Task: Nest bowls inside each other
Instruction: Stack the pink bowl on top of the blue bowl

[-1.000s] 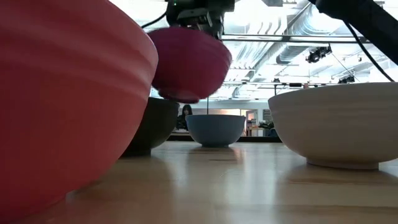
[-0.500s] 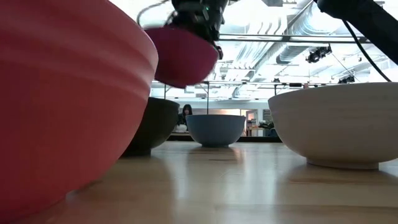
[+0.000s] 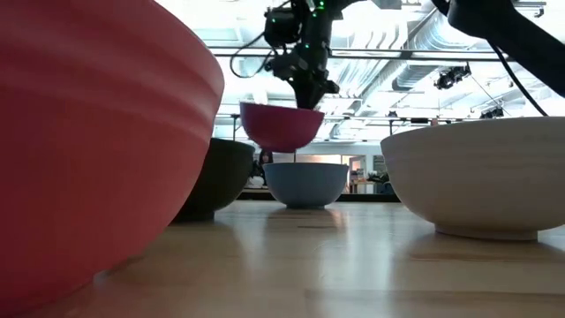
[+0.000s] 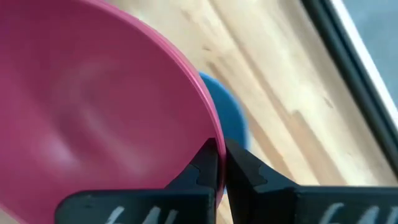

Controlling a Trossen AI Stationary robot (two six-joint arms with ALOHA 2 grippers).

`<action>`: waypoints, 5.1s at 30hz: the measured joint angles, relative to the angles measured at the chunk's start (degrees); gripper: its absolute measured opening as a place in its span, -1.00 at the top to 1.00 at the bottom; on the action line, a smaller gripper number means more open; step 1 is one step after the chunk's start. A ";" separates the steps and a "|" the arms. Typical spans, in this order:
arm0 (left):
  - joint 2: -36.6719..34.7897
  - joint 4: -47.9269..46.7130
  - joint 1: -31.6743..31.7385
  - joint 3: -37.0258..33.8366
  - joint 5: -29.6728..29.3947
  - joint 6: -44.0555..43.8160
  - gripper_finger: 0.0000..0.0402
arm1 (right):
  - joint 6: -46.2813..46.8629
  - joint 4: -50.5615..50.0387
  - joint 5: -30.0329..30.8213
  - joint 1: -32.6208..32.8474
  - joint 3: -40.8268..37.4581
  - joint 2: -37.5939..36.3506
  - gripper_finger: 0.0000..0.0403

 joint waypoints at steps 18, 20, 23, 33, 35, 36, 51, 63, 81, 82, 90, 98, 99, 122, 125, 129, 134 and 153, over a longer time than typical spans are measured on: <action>0.00 0.04 0.00 -0.02 1.32 0.01 0.02 | -1.75 -4.70 -2.36 -3.39 -0.05 6.11 1.00; 0.00 0.04 0.00 -0.02 1.70 0.03 0.02 | -2.25 -6.10 -2.31 -3.39 -0.05 6.93 1.00; 0.00 0.04 0.00 -0.02 1.95 0.07 0.02 | -2.65 -6.38 -2.12 -3.53 -0.05 7.77 1.00; 0.00 0.02 0.00 -0.04 1.93 0.67 0.02 | -3.23 -5.80 -4.60 -3.43 -0.05 8.02 1.00; 0.00 0.02 0.00 -0.04 1.95 0.67 0.02 | -3.25 -5.39 -4.61 -3.19 -0.04 8.16 1.00; 0.00 0.02 0.00 -0.04 1.95 0.67 0.02 | -3.28 -4.95 -4.78 -3.13 -0.03 8.28 1.00; 0.00 0.02 0.02 -0.04 3.04 0.67 0.02 | -4.74 -3.78 -7.75 -2.47 -0.05 9.57 0.98; 0.00 0.02 0.00 -0.04 3.02 0.67 0.02 | -6.67 -3.68 -12.62 -2.49 -0.03 9.09 0.40; 0.00 -0.42 0.02 -0.04 3.02 1.13 0.02 | -9.20 -4.01 -12.95 -4.06 0.02 8.55 0.96; 0.00 -0.42 0.02 -0.04 3.02 1.13 0.02 | -9.22 -3.98 -12.96 -4.12 0.02 8.55 0.96; 0.00 -0.42 0.02 -0.04 3.02 1.13 0.02 | -9.23 -2.41 -12.93 -4.37 0.02 8.55 0.96; 0.00 -0.42 0.02 -0.04 3.02 1.13 0.02 | -9.16 -2.04 -12.96 -4.33 0.02 8.55 0.99; 0.00 -0.42 0.02 -0.04 3.02 1.13 0.02 | -9.05 -2.04 -12.98 -4.25 0.02 8.55 0.99; 0.00 -0.44 0.02 -0.04 4.33 1.13 0.02 | -6.49 -2.23 -12.46 -2.89 0.02 8.55 0.44; 0.00 -0.42 0.02 -0.04 4.33 1.13 0.02 | -6.69 -2.31 -12.44 -2.99 0.02 8.55 0.45; 0.00 -0.42 0.02 -0.04 4.33 1.13 0.02 | -7.50 -2.65 -12.41 -3.35 0.02 8.55 0.50; 0.00 -0.43 0.02 -0.04 4.33 1.13 0.02 | -7.67 -3.25 -11.54 -4.04 0.02 8.21 0.53; 0.00 -0.48 0.01 -0.04 4.31 1.69 0.02 | -7.76 -0.96 -11.03 -3.60 -0.03 6.73 0.76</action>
